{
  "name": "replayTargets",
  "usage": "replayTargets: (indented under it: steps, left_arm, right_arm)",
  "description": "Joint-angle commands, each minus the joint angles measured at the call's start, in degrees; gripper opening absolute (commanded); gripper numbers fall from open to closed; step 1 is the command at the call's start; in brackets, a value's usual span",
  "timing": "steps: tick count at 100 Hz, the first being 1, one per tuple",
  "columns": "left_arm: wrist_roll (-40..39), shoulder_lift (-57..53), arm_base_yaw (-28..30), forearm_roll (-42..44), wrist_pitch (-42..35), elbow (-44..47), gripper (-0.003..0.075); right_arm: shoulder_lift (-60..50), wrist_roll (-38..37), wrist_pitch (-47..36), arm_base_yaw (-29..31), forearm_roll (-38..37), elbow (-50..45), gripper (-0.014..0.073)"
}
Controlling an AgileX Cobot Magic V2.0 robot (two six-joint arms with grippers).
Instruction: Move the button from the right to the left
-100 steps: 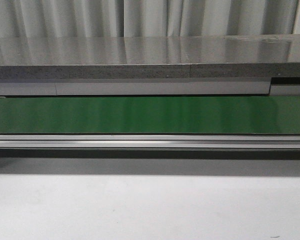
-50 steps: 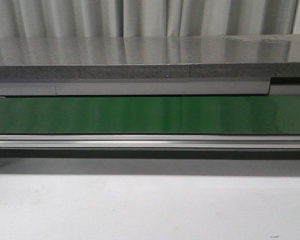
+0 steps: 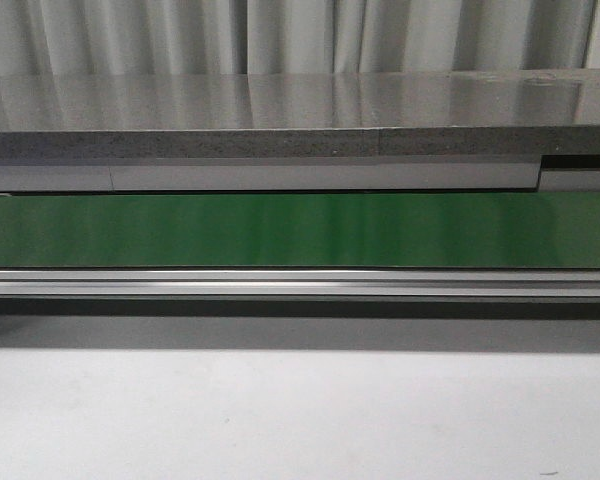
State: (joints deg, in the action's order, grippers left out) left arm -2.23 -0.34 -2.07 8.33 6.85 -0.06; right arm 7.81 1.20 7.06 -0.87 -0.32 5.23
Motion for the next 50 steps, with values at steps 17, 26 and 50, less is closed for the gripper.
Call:
replayTargets:
  steps: [17,26,50]
  left_arm:
    - [-0.54,-1.92,-0.5,-0.03,-4.71,2.25,0.0005]
    - [-0.54,-1.92,-0.5,-0.03,-4.71,2.25,0.0005]
    - [-0.54,-1.92,-0.5,-0.03,-4.71,2.25,0.0005]
  right_arm:
    - [-9.37,-3.35,-6.19,-0.15,-2.0,-5.02,-0.0067]
    - [-9.1,-3.63,-9.0,-0.15,-2.0,-7.02,-0.0067]
    - [-9.22,-4.01,-8.75,-0.15,-2.0,-6.94,-0.0067]
